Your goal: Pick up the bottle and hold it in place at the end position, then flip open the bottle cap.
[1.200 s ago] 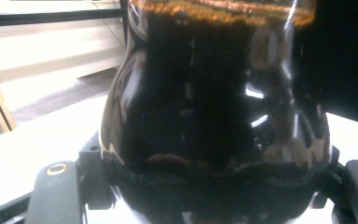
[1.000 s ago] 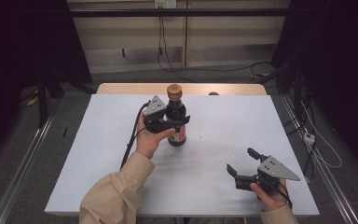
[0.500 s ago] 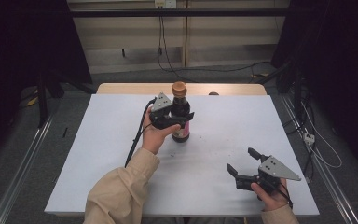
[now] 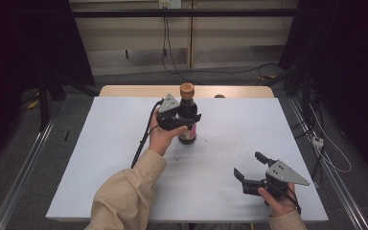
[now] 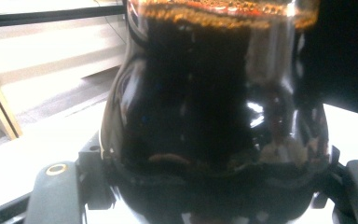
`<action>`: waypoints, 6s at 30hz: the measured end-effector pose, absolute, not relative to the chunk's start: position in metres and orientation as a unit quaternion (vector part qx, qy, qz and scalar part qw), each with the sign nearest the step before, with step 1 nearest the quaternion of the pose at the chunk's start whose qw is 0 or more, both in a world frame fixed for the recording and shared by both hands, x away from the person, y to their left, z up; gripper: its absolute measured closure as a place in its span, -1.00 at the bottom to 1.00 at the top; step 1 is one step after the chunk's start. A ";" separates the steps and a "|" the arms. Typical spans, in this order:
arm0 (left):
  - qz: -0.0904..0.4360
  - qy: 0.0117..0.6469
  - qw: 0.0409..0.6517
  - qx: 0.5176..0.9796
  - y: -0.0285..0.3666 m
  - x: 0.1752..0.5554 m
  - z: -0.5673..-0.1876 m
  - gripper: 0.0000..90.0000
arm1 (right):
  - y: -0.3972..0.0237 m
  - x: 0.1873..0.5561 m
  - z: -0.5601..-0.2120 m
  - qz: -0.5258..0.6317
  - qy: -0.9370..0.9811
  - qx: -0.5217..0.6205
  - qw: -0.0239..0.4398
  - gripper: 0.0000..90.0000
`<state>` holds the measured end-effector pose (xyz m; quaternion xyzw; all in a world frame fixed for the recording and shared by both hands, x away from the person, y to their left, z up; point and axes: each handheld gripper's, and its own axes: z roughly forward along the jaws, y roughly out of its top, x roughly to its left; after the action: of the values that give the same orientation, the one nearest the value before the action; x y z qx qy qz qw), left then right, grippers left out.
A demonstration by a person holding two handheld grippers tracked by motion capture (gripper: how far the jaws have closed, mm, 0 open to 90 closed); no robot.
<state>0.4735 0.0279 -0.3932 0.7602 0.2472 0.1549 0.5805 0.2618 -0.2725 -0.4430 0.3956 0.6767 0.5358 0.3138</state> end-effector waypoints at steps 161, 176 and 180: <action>0.129 0.250 0.586 0.760 0.029 0.472 -0.414 -0.35 | -0.202 0.404 -0.329 0.538 0.725 0.385 0.191 1.00; 0.129 0.253 0.587 0.758 0.029 0.472 -0.414 -0.35 | -0.185 0.415 -0.307 0.543 0.737 0.354 0.189 1.00; 0.128 0.251 0.585 0.761 0.029 0.472 -0.414 -0.34 | -0.182 0.419 -0.303 0.538 0.741 0.354 0.190 1.00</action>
<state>0.4720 0.0290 -0.4137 0.7607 0.2510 0.1284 0.5847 0.4186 -0.1823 -0.3029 0.3540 0.7413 0.5376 0.1901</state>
